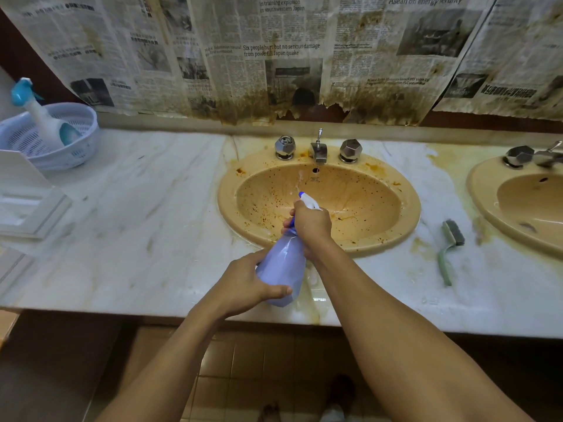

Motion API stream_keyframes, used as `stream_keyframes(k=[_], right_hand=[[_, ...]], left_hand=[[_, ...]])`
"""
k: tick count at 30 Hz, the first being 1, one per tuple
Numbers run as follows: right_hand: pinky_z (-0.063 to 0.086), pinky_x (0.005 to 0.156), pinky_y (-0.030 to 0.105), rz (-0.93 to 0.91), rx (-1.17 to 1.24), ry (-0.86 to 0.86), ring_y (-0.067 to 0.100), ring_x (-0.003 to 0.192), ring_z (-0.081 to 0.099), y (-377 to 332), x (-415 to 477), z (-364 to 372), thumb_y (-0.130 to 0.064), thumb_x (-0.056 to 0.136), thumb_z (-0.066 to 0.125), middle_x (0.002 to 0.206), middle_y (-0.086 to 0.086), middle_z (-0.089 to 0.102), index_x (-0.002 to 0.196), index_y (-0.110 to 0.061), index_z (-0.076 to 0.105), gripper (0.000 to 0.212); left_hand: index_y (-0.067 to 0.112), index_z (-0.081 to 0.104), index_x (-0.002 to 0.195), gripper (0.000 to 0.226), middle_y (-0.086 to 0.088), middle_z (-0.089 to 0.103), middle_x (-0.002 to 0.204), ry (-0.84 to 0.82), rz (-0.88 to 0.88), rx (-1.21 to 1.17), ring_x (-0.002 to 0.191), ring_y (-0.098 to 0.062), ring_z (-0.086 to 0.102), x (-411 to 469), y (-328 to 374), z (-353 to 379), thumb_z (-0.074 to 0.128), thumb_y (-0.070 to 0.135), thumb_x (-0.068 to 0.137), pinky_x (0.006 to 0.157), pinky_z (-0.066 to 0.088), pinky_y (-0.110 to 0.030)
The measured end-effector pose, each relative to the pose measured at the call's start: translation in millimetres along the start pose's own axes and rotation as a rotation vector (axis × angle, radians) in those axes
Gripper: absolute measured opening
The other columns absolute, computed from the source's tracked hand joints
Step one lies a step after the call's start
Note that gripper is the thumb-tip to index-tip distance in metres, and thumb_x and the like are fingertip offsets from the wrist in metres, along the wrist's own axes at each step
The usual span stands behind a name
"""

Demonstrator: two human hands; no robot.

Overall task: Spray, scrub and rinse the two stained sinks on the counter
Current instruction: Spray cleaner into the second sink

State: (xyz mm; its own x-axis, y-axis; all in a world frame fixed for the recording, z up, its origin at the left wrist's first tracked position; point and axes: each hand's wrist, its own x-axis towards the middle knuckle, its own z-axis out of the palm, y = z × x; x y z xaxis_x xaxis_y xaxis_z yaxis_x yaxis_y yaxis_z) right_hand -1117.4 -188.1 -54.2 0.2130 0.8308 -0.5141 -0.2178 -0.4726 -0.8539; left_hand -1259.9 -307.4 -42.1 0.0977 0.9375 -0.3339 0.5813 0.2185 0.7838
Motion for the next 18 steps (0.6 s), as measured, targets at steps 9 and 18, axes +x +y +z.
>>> stream_keyframes(k=[9, 18], right_hand=[[0.058, 0.071, 0.045, 0.005, -0.038, -0.146, 0.026, 0.06, 0.061, -8.9, 7.9, -5.1, -0.018, 0.097, 0.055, 0.06, 0.007, 0.064, 0.084, -0.006, 0.06, 0.018], [0.058, 0.09, 0.051, 0.006, -0.116, -0.237, 0.029, 0.069, 0.069, 4.9, 3.8, -9.4, -0.018, 0.097, 0.056, 0.073, 0.016, 0.07, 0.102, -0.002, 0.063, 0.018]], left_hand=[[0.028, 0.052, 0.145, 0.083, 0.014, 0.059, 0.128, 0.03, -0.016, 0.001, 0.114, -0.011, 0.058, 5.0, 5.4, 9.8, 0.09, 0.045, 0.073, 0.081, 0.047, -0.019], [0.029, 0.047, 0.148, 0.087, 0.015, 0.054, 0.129, -0.013, -0.03, 0.012, 0.111, -0.007, 0.055, -8.3, -1.1, 18.8, 0.087, 0.051, 0.074, 0.071, 0.043, -0.009]])
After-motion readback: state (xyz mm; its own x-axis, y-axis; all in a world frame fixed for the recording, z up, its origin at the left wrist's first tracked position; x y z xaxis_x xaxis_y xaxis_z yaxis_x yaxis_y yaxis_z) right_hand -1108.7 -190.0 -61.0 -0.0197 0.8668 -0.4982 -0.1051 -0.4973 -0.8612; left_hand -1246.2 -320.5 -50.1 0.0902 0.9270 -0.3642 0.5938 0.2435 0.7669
